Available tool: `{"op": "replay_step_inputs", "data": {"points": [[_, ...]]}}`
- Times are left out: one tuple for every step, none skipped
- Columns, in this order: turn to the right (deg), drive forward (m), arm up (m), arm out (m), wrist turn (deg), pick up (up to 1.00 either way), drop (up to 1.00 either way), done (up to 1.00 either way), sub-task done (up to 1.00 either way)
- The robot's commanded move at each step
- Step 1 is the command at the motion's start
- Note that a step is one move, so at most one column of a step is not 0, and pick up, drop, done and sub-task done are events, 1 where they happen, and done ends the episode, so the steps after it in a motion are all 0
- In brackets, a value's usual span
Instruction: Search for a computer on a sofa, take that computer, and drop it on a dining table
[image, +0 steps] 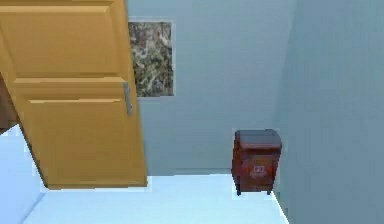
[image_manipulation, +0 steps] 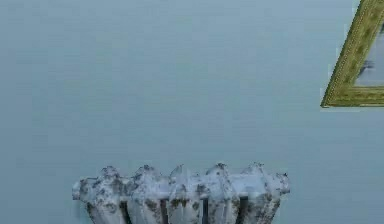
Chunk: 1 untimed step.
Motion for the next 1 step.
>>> {"op": "replay_step_inputs", "data": {"points": [[-45.0,0.00,0.00,0.00,0.0,0.00,0.00,0.00,0.00]]}}
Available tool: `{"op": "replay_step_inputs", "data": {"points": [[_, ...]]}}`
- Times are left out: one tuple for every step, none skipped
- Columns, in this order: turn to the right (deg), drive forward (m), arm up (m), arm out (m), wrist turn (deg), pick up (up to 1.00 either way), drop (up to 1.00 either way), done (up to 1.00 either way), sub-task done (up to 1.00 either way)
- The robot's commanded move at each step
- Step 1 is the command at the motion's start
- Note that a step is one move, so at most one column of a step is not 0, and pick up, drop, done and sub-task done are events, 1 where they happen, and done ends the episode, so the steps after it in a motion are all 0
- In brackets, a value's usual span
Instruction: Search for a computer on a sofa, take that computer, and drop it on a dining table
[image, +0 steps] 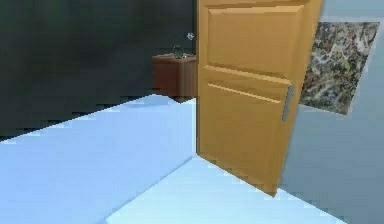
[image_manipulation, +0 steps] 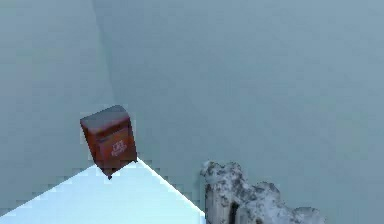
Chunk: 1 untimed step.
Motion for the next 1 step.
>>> {"op": "replay_step_inputs", "data": {"points": [[-18.0,0.00,0.00,0.00,0.0,0.00,0.00,0.00,0.00]]}}
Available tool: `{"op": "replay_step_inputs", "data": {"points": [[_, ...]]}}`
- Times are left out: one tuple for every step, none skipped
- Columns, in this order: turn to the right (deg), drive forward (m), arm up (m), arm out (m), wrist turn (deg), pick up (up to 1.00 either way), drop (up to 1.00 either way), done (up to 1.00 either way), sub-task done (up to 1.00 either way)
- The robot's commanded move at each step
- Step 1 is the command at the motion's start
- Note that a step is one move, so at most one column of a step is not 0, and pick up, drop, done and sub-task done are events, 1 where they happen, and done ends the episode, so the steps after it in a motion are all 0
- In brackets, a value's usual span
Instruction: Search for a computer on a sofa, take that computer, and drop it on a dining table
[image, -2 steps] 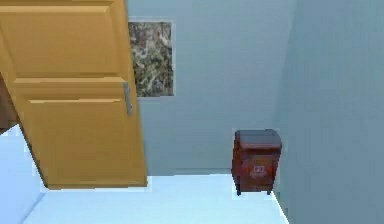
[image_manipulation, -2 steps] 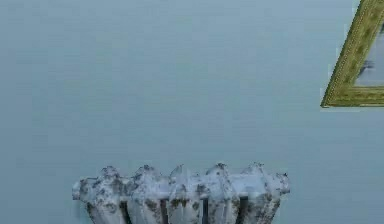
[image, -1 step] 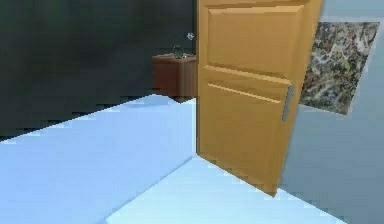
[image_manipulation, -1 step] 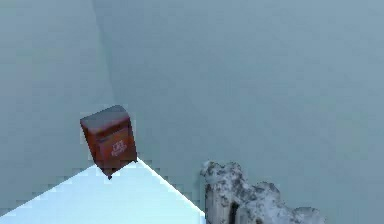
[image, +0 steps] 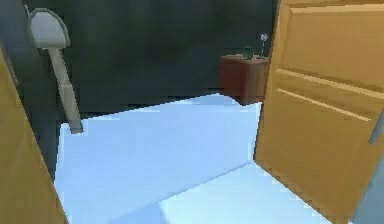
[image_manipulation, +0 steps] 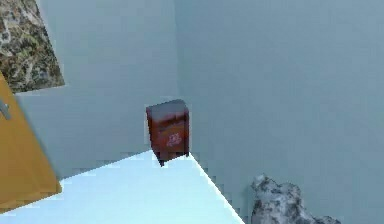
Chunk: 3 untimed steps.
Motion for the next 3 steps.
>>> {"op": "replay_step_inputs", "data": {"points": [[0.0,1.00,0.00,0.00,0.0,0.00,0.00,0.00,0.00],[-3.0,0.00,0.00,0.00,0.0,0.00,0.00,0.00,0.00],[0.0,0.65,0.00,0.00,0.0,0.00,0.00,0.00,0.00]]}}
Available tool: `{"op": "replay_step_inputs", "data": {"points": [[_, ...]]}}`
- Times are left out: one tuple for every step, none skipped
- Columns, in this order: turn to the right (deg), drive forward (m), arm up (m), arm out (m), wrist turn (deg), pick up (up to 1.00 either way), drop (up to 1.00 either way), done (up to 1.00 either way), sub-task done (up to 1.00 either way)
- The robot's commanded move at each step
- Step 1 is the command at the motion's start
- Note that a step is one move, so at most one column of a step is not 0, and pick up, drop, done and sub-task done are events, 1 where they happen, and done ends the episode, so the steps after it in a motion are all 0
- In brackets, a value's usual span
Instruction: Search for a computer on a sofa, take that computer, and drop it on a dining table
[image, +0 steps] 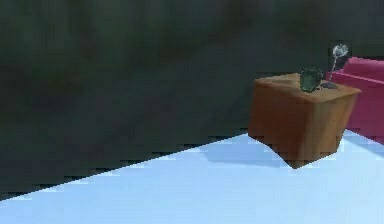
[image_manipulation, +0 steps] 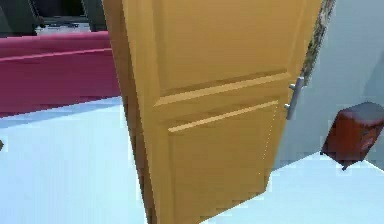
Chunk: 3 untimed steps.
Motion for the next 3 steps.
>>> {"op": "replay_step_inputs", "data": {"points": [[45.0,0.00,0.00,0.00,0.0,0.00,0.00,0.00,0.00],[0.0,1.00,0.00,0.00,0.0,0.00,0.00,0.00,0.00],[0.0,0.15,0.00,0.00,0.0,0.00,0.00,0.00,0.00]]}}
